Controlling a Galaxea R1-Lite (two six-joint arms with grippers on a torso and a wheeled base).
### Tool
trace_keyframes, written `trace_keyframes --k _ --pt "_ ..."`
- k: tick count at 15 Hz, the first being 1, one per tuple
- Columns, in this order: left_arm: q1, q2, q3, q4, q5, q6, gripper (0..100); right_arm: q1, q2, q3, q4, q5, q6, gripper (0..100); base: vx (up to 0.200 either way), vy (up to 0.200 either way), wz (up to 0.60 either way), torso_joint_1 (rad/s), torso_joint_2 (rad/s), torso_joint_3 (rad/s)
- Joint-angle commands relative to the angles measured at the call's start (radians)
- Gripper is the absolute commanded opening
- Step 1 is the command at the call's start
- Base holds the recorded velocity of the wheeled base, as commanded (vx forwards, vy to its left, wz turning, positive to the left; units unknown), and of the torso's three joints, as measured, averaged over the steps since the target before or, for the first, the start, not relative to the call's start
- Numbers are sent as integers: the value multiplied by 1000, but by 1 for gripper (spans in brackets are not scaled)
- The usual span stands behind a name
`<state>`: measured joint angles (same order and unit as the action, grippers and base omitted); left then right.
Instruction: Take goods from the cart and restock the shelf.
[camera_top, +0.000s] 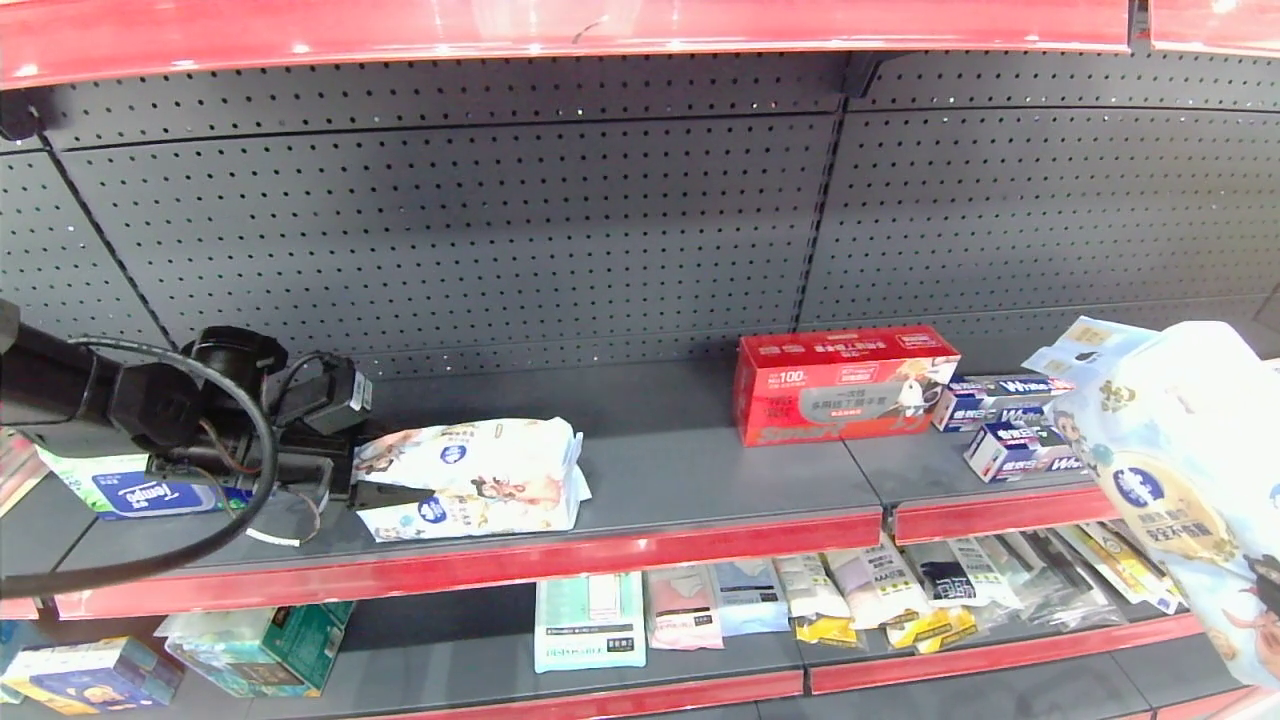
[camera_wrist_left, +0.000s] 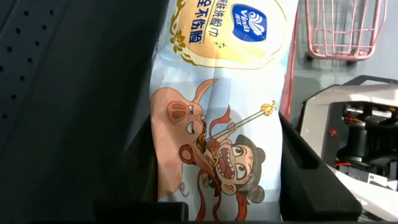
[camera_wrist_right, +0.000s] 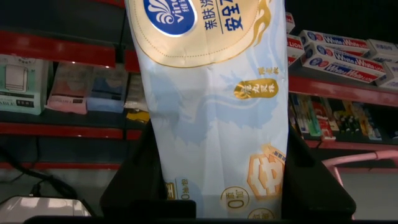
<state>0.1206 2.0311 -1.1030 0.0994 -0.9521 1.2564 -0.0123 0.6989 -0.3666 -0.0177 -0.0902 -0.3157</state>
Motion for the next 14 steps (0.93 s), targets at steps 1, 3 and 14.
trace_keyframes --k 1,3,14 --pt "8 3 3 0 4 1 0 0 -1 -3 -1 0 0 0 0 0 0 0 0 0" --pt "10 3 11 -3 7 1 0 0 1 -5 -1 0 0 0 0 0 0 0 0 0" --pt "16 1 12 8 47 54 0 2 2 -5 -1 0 0 0 0 0 0 0 0 0"
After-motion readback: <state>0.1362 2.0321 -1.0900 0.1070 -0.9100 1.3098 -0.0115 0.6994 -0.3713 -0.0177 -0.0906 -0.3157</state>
